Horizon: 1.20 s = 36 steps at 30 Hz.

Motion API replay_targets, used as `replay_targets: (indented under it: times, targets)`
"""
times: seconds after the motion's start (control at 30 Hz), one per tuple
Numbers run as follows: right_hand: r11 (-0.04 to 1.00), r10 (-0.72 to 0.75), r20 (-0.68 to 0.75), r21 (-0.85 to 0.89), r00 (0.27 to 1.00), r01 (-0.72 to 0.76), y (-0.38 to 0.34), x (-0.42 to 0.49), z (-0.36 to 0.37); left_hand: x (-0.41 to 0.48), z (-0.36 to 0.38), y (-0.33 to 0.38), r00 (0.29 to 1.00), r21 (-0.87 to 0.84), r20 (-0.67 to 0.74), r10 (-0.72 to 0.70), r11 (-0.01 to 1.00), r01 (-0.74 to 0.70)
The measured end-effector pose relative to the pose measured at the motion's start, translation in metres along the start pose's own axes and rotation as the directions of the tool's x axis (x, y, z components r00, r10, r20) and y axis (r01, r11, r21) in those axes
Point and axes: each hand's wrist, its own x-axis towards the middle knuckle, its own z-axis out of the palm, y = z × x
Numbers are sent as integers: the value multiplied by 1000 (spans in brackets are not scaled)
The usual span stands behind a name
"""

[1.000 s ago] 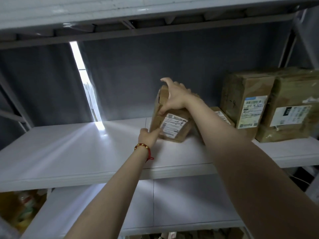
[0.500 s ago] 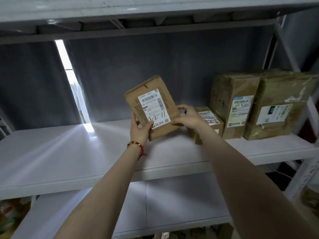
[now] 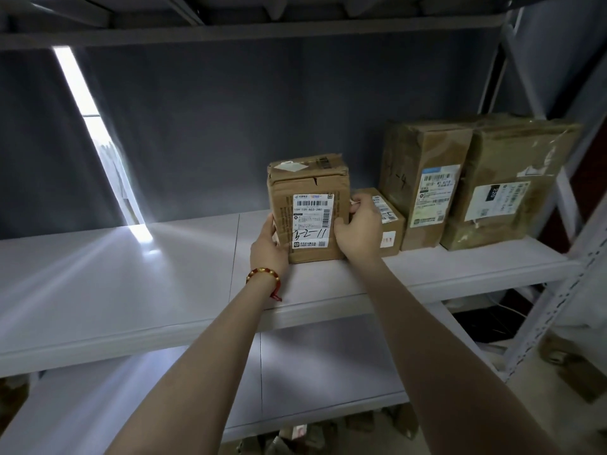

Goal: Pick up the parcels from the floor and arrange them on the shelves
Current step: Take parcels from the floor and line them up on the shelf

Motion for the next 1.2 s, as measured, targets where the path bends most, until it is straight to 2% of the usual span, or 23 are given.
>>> replay_targets:
  times: [0.13,0.2,0.37,0.57,0.7,0.83,0.97,1.2]
  targets:
    - [999,22,-131,44,991,-17,11,-28,-5,-5,10,-1,1000,41,-24,-7,999,8]
    - [999,26,-141,34,990,-21,19,-44,-2,-8,13,0,999,61,-27,-25,998,27]
    - [998,52,-148,50,988,-45,30,-81,7,-27,18,-5,985,45,-38,-170,984,172]
    - [994,20,-98,105,995,-10,29,-127,25,-60,4,-11,982,-76,-112,-154,986,146]
    - [988,-35,-65,145,997,44,19,-162,39,-81,-22,-25,983,-141,-162,-90,988,67]
    - [986,-50,-30,158,998,54,10,-200,56,-104,-56,-37,997,-192,-70,-11,981,-2]
    - [991,50,-3,127,999,-49,2,-245,69,-134,-88,-54,1000,-159,16,8,987,-5]
    - [972,219,209,41,953,-232,-9,-336,82,-194,-138,-114,970,-49,210,-120,990,133]
